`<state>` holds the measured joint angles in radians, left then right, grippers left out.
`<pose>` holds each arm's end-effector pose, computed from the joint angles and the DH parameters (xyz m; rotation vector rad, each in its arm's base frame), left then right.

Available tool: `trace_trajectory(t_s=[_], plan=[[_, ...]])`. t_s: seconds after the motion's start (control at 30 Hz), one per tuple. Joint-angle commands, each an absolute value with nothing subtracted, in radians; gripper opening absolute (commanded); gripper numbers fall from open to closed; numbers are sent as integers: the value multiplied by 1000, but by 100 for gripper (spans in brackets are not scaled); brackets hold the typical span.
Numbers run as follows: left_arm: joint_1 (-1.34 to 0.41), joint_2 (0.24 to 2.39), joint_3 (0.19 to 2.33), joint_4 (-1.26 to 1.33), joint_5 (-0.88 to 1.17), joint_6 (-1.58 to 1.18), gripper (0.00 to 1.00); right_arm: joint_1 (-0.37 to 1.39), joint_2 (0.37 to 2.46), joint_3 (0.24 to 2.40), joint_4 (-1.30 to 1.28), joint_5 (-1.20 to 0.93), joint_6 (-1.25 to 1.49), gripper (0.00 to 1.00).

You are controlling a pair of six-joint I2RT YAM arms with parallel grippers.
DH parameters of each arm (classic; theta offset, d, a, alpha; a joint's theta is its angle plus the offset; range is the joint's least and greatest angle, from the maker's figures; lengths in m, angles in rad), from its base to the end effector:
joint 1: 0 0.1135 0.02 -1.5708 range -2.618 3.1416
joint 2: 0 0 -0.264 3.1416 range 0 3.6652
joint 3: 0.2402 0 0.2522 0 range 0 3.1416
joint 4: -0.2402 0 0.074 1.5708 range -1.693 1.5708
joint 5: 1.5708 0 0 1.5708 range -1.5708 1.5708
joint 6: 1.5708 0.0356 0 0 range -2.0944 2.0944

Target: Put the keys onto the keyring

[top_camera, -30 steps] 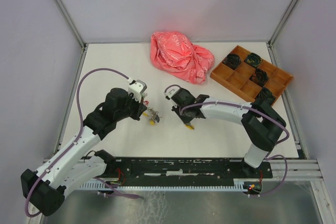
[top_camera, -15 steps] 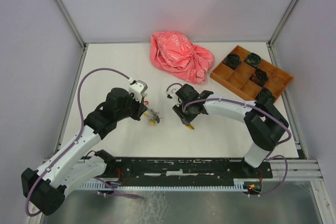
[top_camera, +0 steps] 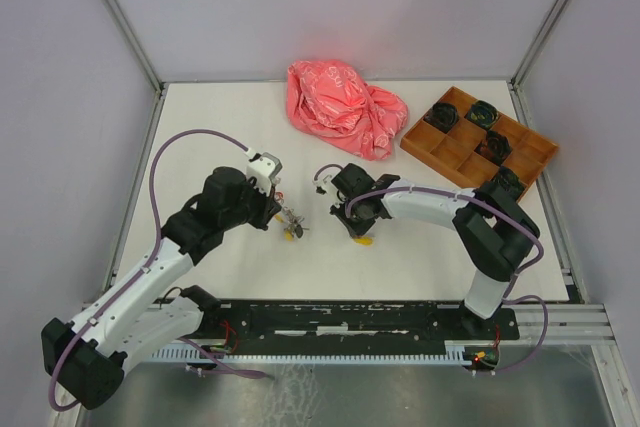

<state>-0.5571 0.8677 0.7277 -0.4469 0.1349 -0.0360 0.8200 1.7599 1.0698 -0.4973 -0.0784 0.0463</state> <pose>0.1598 -0.1052 0.2796 0.6410 2.0965 -0.4846 0.2283 0.2488 0.1616 -1.0791 2.5922 0.3287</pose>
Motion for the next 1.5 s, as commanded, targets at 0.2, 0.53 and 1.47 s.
trace_trajectory(t_s=[0.2, 0.53, 1.47], plan=[[-552, 871, 742, -387, 161, -6, 3, 819, 1698, 1147, -551, 14, 179, 2], [-551, 891, 747, -394, 164, -12, 3, 838, 1792, 1186, -559, 96, 386, 5], [-551, 888, 744, -390, 153, -25, 3, 756, 1548, 1030, -451, -72, 271, 54]])
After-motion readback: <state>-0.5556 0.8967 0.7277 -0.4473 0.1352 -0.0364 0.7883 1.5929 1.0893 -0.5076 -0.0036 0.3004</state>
